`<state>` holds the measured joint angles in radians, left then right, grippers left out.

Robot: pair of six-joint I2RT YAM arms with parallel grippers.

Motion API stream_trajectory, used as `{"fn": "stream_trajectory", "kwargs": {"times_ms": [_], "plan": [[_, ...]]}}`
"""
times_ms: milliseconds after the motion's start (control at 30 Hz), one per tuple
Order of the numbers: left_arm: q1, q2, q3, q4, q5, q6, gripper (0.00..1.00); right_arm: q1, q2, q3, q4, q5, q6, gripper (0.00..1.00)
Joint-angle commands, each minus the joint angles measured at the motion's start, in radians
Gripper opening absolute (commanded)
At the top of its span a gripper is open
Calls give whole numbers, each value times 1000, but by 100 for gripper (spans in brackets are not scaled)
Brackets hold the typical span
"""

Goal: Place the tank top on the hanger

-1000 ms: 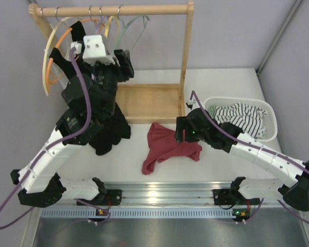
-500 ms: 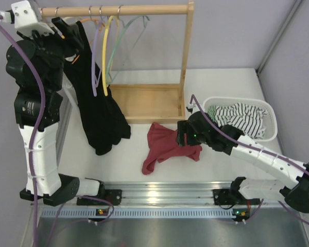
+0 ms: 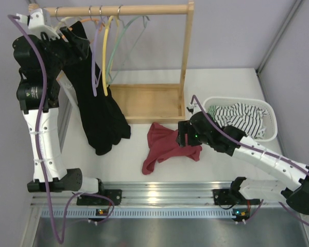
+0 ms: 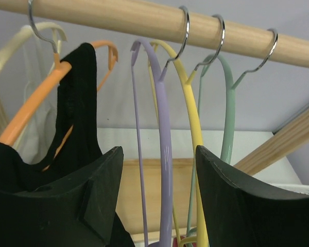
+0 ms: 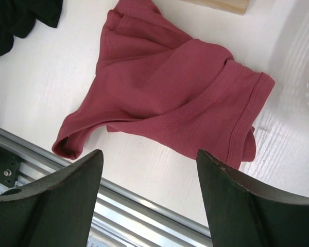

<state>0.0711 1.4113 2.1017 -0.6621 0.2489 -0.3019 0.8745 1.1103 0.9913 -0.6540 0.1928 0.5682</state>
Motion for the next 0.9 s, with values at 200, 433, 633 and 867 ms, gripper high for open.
{"fn": "stream_trajectory", "kwargs": {"times_ms": [200, 433, 633, 867], "plan": [[7, -9, -61, 36, 104, -13, 62, -14, -38, -17, 8, 0, -10, 73], [7, -5, -72, 27, 108, -5, 60, -14, -41, -16, 7, -3, -10, 74], [6, 11, -71, 10, 118, 15, 58, -14, -40, -20, 8, -1, -11, 74], [-10, 21, -71, 6, 115, 32, 57, -14, -43, -25, 10, -3, -8, 74]]}}
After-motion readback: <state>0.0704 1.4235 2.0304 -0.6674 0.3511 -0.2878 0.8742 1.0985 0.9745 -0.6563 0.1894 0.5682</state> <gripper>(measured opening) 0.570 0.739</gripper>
